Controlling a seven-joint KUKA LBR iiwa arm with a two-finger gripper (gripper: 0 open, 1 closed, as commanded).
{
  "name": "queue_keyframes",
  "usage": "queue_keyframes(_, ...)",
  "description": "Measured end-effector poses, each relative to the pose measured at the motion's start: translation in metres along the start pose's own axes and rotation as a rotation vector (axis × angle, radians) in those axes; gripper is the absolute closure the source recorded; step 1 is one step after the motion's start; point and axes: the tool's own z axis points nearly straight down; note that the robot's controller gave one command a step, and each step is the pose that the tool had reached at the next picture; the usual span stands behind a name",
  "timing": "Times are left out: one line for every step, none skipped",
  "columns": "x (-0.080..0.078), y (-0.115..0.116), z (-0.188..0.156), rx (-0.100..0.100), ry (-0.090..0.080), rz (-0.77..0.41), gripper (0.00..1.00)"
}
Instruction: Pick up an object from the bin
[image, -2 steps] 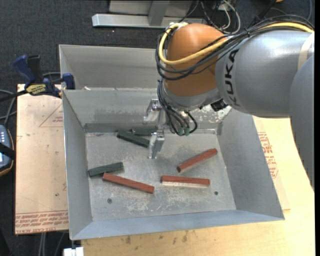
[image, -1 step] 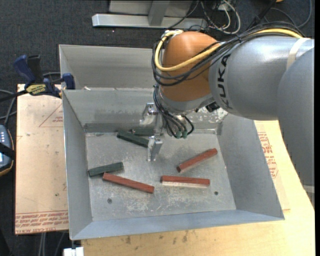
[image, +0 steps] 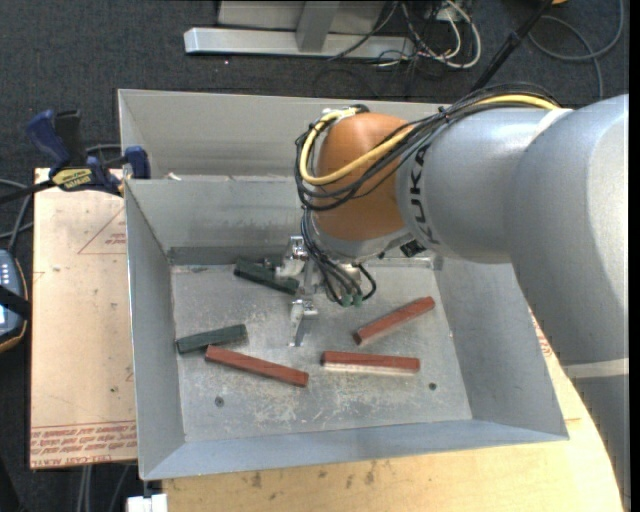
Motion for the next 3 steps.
queue_keyframes(-0.001,0.029,0.028,0.002,0.006,0.118,0.0)
queue_keyframes(-0.05,-0.043,0.037,-0.003,-0.018,-0.057,1.0)
queue_keyframes(-0.041,-0.043,0.04,-0.002,0.033,-0.061,0.0)
